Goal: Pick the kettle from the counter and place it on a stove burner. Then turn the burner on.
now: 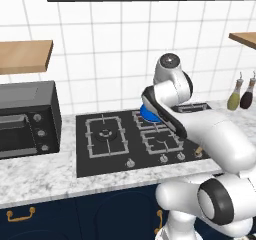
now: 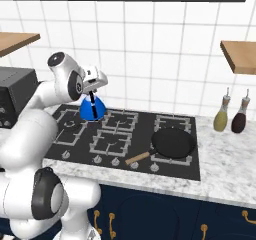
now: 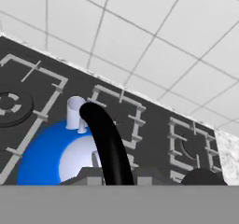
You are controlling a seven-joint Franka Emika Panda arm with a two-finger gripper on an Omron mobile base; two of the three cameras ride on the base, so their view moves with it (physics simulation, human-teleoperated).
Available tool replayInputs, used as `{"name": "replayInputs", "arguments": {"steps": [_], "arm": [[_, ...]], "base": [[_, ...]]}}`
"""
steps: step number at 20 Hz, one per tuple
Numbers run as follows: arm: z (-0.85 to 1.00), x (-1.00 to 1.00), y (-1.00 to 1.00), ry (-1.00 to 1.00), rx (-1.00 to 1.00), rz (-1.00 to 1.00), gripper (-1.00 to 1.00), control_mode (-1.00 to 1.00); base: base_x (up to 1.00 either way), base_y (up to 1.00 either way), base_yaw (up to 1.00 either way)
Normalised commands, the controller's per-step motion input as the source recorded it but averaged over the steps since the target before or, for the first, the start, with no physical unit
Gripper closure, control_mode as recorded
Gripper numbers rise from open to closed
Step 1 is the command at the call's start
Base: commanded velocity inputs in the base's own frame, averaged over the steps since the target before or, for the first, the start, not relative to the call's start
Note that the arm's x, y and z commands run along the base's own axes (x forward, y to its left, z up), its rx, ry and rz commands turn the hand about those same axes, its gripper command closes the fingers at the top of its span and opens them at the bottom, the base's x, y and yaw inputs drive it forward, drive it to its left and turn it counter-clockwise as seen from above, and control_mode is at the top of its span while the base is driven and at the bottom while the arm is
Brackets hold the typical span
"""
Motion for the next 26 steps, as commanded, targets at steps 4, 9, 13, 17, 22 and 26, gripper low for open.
{"name": "replayInputs", "arguments": {"steps": [4,9,13,17,22,26], "arm": [[-0.04,0.0,1.0,0.0,-0.03,0.0,1.0,-1.0],[-0.15,0.0,1.0,0.06,0.0,0.0,1.0,-1.0],[-0.4,0.22,1.0,0.12,0.0,0.0,1.0,-1.0],[-0.1,0.13,0.42,0.04,-0.01,0.0,1.0,-1.0],[-0.17,0.44,0.25,0.0,-0.01,-0.04,1.0,-1.0],[-0.23,0.39,0.07,0.07,0.0,-0.01,1.0,-1.0]], "base": [[0.0,0.0,0.0],[0.0,0.0,0.0],[0.0,0.0,0.0],[0.0,0.0,0.0],[0.0,0.0,0.0],[0.0,0.0,0.0]]}}
